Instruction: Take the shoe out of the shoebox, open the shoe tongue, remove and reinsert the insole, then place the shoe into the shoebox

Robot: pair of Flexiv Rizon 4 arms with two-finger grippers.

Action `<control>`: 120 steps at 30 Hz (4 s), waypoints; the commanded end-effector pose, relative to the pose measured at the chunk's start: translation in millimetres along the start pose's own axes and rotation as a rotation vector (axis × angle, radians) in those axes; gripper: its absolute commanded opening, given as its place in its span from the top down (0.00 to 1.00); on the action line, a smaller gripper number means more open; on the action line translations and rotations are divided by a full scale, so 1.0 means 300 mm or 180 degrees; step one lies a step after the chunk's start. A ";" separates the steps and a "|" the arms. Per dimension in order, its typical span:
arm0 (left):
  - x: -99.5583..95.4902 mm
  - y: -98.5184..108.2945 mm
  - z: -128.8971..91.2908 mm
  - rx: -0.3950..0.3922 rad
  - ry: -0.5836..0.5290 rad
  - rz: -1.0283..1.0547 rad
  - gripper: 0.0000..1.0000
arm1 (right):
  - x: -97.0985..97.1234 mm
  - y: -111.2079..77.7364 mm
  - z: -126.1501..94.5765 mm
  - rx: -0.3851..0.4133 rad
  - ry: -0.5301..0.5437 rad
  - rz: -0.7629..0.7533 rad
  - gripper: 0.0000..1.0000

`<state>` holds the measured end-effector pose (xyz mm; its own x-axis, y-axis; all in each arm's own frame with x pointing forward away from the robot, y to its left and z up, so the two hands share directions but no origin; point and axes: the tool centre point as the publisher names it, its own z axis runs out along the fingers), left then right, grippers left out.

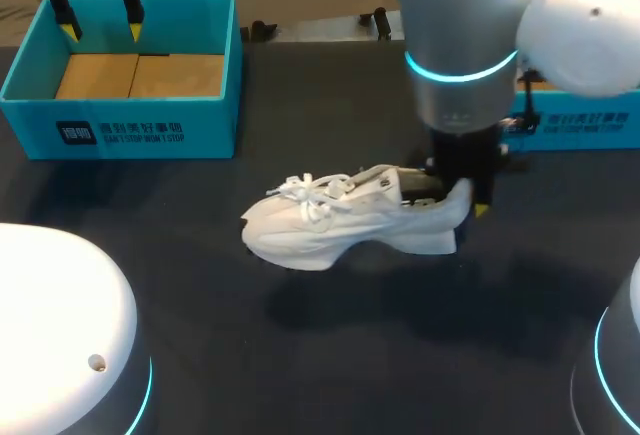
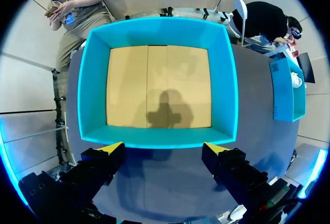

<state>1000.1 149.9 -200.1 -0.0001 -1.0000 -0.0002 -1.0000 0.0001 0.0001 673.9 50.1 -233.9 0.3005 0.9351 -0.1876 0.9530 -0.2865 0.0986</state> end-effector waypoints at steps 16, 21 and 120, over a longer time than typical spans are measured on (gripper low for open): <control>0.000 0.000 0.000 0.0000 0.0000 0.0000 0.00 | 0.158 -0.052 0.298 0.0045 -0.0020 0.0213 1.00; 0.000 0.000 0.000 0.0000 0.0000 0.0000 0.00 | 0.179 -0.056 0.360 0.0056 -0.0034 0.0197 1.00; 0.000 0.000 0.000 0.0000 0.0000 0.0000 0.00 | 0.116 -0.011 0.147 -0.1941 0.2653 -0.5203 0.00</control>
<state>1000.1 149.9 -200.0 -0.0001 -1.0000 -0.0001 -1.0000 0.0001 0.0001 689.9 102.0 -280.6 -0.9305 0.3605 -0.0650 0.3298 0.9018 0.2794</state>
